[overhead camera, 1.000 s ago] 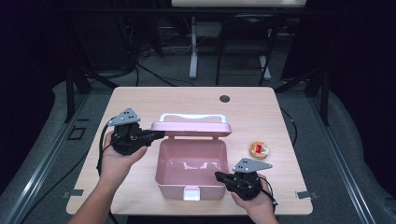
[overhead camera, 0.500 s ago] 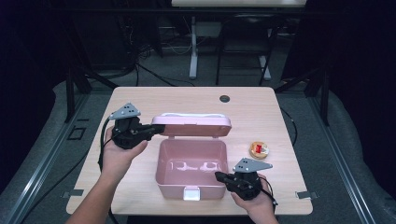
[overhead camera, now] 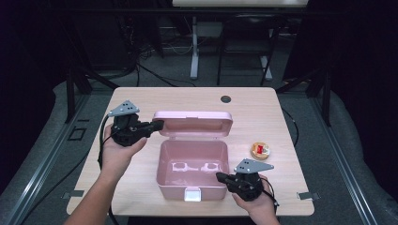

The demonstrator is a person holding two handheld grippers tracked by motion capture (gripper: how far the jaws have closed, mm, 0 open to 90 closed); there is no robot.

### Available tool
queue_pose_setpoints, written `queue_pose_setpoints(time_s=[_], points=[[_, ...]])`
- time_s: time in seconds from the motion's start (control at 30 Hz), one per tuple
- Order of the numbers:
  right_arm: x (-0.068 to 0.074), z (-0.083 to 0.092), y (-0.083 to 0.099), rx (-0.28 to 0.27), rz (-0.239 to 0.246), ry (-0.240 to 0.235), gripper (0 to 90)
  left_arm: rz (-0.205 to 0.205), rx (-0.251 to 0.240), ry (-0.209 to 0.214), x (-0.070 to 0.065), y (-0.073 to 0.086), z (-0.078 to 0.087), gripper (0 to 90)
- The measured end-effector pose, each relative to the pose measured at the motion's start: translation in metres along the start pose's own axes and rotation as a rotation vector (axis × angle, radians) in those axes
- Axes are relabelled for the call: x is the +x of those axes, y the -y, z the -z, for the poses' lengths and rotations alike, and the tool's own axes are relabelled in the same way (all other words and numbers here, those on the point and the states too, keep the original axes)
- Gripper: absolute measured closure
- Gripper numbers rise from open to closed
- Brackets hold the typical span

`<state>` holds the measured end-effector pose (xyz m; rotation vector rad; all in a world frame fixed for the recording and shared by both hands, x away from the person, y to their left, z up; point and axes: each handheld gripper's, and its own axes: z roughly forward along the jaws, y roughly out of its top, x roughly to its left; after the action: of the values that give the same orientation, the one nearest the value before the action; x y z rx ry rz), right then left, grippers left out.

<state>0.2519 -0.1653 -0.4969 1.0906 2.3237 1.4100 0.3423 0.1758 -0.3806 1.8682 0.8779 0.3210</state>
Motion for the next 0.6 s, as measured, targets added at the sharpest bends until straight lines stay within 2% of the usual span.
queue_pose_setpoints(time_s=[0.6], points=[[-0.0001, 0.0001, 0.0003, -0.002, -0.002, -0.001, 90.0, 0.02, 0.01, -0.023, 0.0102, 0.0028, -0.0069, 90.0]])
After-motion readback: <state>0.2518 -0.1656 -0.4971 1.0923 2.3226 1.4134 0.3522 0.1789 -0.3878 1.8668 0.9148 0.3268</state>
